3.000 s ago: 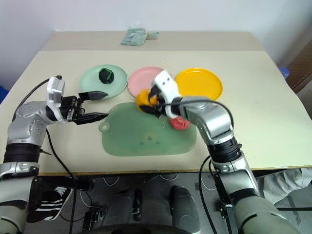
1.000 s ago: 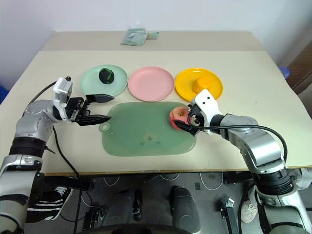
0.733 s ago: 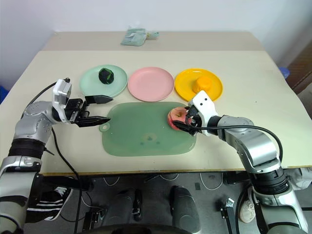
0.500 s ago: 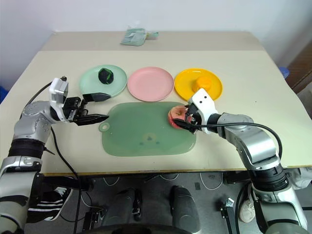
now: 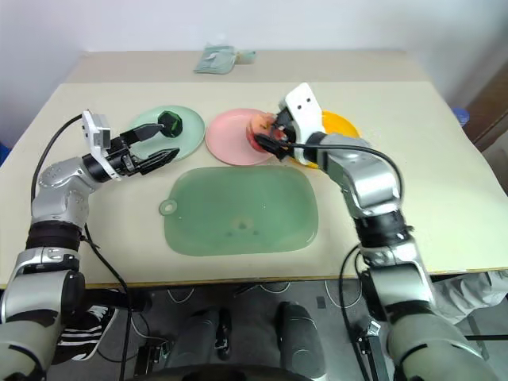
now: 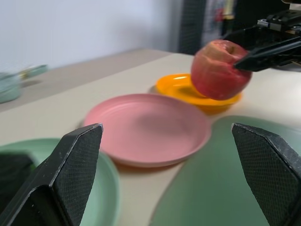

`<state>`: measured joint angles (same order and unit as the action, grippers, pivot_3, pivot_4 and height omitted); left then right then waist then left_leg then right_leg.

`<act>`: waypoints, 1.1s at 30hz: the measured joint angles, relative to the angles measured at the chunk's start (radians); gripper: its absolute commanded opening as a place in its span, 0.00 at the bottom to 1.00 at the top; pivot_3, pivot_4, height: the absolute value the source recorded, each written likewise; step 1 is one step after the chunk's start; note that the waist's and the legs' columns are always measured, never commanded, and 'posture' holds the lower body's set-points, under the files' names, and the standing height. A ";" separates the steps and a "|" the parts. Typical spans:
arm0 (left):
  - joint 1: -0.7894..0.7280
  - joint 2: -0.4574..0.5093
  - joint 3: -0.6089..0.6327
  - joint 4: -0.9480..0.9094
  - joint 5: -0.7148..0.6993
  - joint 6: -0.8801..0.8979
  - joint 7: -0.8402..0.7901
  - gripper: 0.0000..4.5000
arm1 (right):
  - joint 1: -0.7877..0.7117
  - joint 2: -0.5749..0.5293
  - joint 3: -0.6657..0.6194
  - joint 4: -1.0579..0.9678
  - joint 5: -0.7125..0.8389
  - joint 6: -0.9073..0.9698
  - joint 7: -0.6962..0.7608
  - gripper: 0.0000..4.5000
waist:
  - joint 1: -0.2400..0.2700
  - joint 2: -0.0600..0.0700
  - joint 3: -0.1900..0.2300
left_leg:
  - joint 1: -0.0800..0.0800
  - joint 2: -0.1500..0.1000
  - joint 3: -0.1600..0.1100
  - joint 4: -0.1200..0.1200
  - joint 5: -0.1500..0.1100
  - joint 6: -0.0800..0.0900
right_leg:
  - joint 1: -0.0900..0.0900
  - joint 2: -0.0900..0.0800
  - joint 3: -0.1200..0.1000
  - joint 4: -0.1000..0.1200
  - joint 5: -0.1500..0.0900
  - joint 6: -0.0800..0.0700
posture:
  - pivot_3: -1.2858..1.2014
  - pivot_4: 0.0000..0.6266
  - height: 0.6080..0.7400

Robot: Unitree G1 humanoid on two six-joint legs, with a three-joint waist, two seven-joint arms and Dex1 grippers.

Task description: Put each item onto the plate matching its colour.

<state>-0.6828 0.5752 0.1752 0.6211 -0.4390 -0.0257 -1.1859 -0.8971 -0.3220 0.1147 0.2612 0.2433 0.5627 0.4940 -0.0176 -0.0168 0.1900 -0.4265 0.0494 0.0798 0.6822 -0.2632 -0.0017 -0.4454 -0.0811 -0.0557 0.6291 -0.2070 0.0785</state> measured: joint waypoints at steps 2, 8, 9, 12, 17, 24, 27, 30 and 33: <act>0.052 -0.006 0.001 -0.077 -0.001 0.009 0.021 1.00 | -0.082 0.065 0.000 0.185 -0.041 -0.112 -0.021 0.71 | -0.002 0.000 0.000 | 0.000 0.000 0.000 0.000 0.000 0.000 | 0.000 0.000 0.000 0.000 0.000 0.000 | 0.52 0.24 1.00; 0.170 -0.006 0.014 -0.275 -0.019 0.084 0.089 1.00 | -0.175 0.137 0.008 0.552 -0.124 -0.360 -0.025 0.93 | 0.007 0.000 0.000 | 0.000 0.000 0.000 0.000 0.000 0.000 | 0.001 -0.001 0.000 0.000 0.000 0.000 | 0.52 0.24 1.00; 0.187 -0.006 0.020 -0.309 -0.020 0.086 0.111 1.00 | -0.177 0.138 0.002 0.606 -0.124 -0.383 -0.013 0.99 | 0.006 0.000 0.000 | 0.000 0.000 0.000 0.000 0.000 0.000 | 0.001 -0.001 0.000 0.000 0.000 0.000 | 0.52 0.24 1.00; 0.213 -0.006 0.038 -0.364 -0.019 0.085 0.162 1.00 | -0.184 0.130 -0.011 0.690 -0.141 -0.431 -0.005 0.99 | 0.001 0.000 0.000 | 0.000 0.000 0.000 0.000 0.000 0.000 | 0.001 -0.001 0.000 0.000 0.000 0.000 | 0.52 0.24 1.00; 0.242 0.005 0.043 -0.402 -0.025 0.100 0.166 1.00 | -0.198 0.067 -0.054 0.665 -0.151 -0.497 0.009 0.99 | -0.002 0.002 0.001 | 0.001 0.000 0.000 0.000 0.000 -0.001 | 0.000 0.000 0.000 0.001 0.000 0.000 | 0.52 0.24 1.00; 0.186 -0.011 0.027 -0.379 -0.072 0.127 0.060 1.00 | 0.184 -0.150 -0.204 -0.049 0.099 -0.348 0.248 0.99 | 0.025 0.001 0.001 | 0.000 0.000 -0.001 -0.001 0.000 0.000 | 0.002 -0.001 -0.001 -0.002 0.000 0.000 | 0.52 0.24 1.00; 0.136 -0.010 0.014 -0.316 -0.107 0.131 -0.054 1.00 | 0.456 -0.271 -0.272 -0.363 0.237 -0.214 0.331 0.99 | 0.028 0.002 0.001 | 0.001 0.000 -0.001 0.000 0.000 0.000 | 0.002 0.000 -0.001 -0.001 0.000 0.000 | 0.52 0.24 1.00; 0.106 -0.004 -0.002 -0.260 -0.118 0.144 -0.152 1.00 | 0.669 -0.371 -0.374 -0.607 0.359 -0.105 0.369 0.99 | 0.026 0.002 0.001 | 0.003 0.000 -0.001 0.000 0.000 -0.001 | 0.003 0.000 -0.001 -0.001 -0.001 -0.001 | 0.52 0.24 1.00; 0.088 -0.016 -0.008 -0.202 -0.118 0.147 -0.218 1.00 | 0.844 -0.444 -0.494 -0.768 0.458 -0.022 0.384 0.99 | 0.021 0.002 0.001 | 0.005 0.001 -0.001 0.001 0.000 -0.001 | 0.004 0.000 0.000 -0.001 -0.002 -0.004 | 0.52 0.24 1.00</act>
<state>-0.5951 0.5589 0.1669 0.4187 -0.5571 0.1210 -1.4037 -0.0530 -0.7665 -0.3793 -0.5068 0.7009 0.5411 0.8777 0.0036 -0.0148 0.1907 -0.4216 0.0499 0.0790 0.6833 -0.2631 -0.0023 -0.4414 -0.0808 -0.0558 0.6281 -0.2091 0.0743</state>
